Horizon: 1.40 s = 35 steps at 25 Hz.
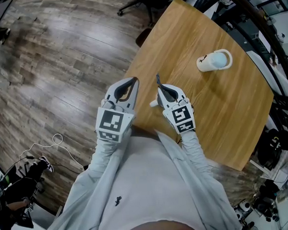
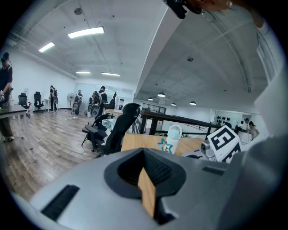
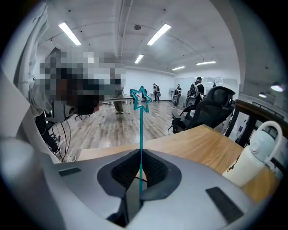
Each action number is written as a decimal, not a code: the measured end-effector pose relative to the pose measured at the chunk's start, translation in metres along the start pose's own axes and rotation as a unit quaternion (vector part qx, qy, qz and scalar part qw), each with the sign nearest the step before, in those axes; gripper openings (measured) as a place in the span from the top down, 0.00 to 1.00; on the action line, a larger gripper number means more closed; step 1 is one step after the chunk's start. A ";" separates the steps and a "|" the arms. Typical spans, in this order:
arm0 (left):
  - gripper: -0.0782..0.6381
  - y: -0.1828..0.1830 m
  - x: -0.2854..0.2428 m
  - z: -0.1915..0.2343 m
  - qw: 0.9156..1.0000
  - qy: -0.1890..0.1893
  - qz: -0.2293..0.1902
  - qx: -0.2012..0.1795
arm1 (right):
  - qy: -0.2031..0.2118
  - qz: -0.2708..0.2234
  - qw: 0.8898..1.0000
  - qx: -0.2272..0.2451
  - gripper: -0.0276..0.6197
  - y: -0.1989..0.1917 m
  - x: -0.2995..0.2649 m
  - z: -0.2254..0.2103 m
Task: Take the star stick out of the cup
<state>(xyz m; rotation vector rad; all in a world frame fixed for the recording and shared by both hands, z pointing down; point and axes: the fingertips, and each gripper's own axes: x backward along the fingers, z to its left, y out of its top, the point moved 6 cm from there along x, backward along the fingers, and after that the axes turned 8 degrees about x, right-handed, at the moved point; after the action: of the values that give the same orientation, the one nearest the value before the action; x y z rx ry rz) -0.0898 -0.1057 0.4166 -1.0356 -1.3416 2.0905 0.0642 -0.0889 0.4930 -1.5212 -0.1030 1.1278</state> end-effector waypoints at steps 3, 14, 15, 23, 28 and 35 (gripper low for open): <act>0.87 -0.001 0.000 0.001 1.000 0.001 -0.001 0.001 | -0.002 -0.002 1.000 -0.005 0.91 -0.001 0.000 -0.002; 0.86 0.007 0.004 0.002 1.000 0.002 -0.014 -0.004 | -0.016 -0.020 1.000 -0.013 0.91 0.012 0.012 -0.005; 0.87 0.008 0.004 0.002 1.000 0.002 -0.015 -0.005 | -0.018 -0.024 0.999 -0.016 0.91 0.014 0.014 -0.006; 0.87 0.021 0.002 -0.005 0.999 -0.007 -0.025 -0.020 | -0.049 -0.067 0.995 -0.047 0.91 0.026 0.042 -0.017; 0.87 0.028 0.001 -0.010 0.999 -0.015 -0.031 -0.029 | -0.075 -0.099 0.990 -0.062 0.91 0.038 0.066 -0.021; 0.86 0.038 -0.002 -0.019 0.998 -0.036 -0.036 -0.046 | -0.119 -0.149 0.979 -0.069 0.91 0.059 0.106 -0.025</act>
<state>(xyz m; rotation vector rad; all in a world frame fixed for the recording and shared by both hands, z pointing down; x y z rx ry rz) -0.0725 -0.1125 0.3782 -0.9413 -1.5015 2.0469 0.1077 -0.0599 0.3807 -1.4289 -0.5651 1.0698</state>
